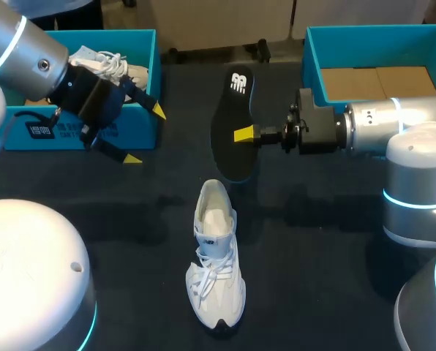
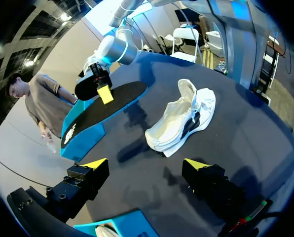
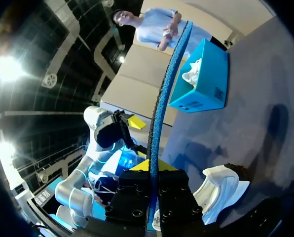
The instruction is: Take the shoe out of the shoebox, open the shoe tongue, remove and reinsert the insole, then place the shoe into the shoebox
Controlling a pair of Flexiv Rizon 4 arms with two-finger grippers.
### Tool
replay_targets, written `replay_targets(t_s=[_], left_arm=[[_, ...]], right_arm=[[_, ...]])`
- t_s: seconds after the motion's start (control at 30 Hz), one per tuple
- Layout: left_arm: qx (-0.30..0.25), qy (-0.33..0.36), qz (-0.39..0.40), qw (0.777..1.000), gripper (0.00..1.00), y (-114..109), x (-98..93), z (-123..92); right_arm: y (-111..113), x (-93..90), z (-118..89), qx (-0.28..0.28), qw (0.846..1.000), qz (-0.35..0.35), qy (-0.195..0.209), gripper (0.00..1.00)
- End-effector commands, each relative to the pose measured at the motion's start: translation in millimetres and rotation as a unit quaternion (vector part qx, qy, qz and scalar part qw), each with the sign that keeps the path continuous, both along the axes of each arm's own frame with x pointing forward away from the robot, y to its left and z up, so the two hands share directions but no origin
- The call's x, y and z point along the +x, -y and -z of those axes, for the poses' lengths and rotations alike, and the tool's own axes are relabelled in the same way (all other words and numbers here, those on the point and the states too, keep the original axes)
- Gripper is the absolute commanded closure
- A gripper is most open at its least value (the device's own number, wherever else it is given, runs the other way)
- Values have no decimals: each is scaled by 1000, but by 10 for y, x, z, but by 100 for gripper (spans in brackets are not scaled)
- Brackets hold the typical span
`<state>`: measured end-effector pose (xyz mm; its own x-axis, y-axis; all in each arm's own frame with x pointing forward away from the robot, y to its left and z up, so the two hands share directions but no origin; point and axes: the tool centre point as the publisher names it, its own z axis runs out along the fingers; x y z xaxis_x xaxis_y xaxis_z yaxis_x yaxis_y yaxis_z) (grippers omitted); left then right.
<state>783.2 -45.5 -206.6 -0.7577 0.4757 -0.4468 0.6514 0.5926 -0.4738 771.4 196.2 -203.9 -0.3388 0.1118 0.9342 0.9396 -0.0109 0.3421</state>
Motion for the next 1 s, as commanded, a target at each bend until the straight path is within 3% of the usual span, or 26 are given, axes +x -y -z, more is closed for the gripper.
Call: replay_targets(t_s=[0.03,0.2,0.4,0.63,1.0], left_arm=[[1,0,0,1000,0,-5,-2,4],[20,-6,-22,1000,0,49,-18,66],[26,-81,-101,991,0,132,-162,279],[38,-111,-177,977,0,241,-412,511],[40,-121,-195,972,0,257,-467,558]], right_arm=[[-14,-5,5,-1,1000,1,0,100],[-14,-5,5,-1,1000,1,0,100],[178,-87,45,-12,997,41,66,100],[327,-175,154,20,991,56,122,100],[309,-181,189,32,990,53,127,100]])
